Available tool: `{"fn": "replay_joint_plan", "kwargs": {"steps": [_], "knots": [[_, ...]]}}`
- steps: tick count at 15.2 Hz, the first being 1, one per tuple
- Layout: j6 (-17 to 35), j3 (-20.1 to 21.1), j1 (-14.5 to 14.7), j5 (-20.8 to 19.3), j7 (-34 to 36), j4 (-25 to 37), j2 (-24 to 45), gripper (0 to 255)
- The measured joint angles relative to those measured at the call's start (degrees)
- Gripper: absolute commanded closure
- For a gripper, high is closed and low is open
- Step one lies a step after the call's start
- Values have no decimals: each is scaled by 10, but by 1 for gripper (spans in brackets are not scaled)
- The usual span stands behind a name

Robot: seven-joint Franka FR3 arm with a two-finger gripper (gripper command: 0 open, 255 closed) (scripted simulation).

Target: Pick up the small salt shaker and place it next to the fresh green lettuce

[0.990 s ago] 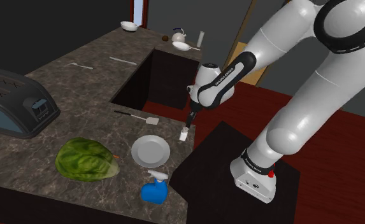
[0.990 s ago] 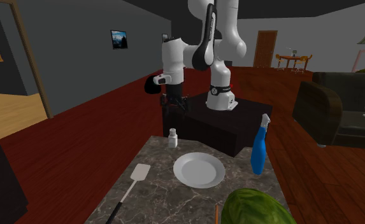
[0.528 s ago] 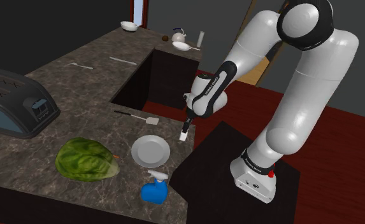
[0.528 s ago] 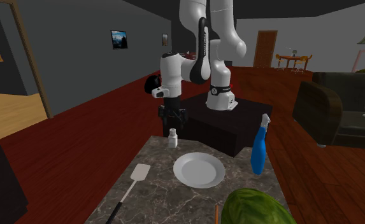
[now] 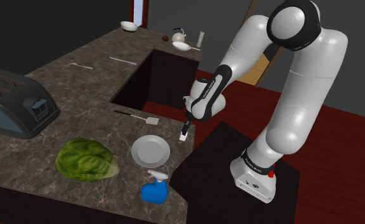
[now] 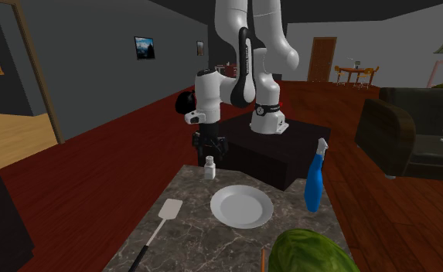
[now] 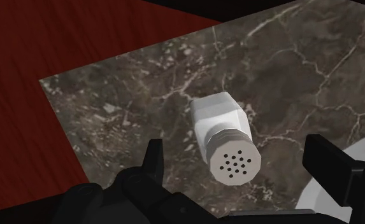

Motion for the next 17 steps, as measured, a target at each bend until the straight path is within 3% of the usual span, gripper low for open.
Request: {"fn": "replay_joint_plan", "kwargs": {"steps": [2, 3, 13, 17], "knots": [[0, 0, 0, 0, 0, 0, 0, 0], [0, 0, 0, 0, 0, 0, 0, 255], [0, 0, 0, 0, 0, 0, 0, 255], [-23, -2, 2, -1, 1, -9, -32, 255]]}}
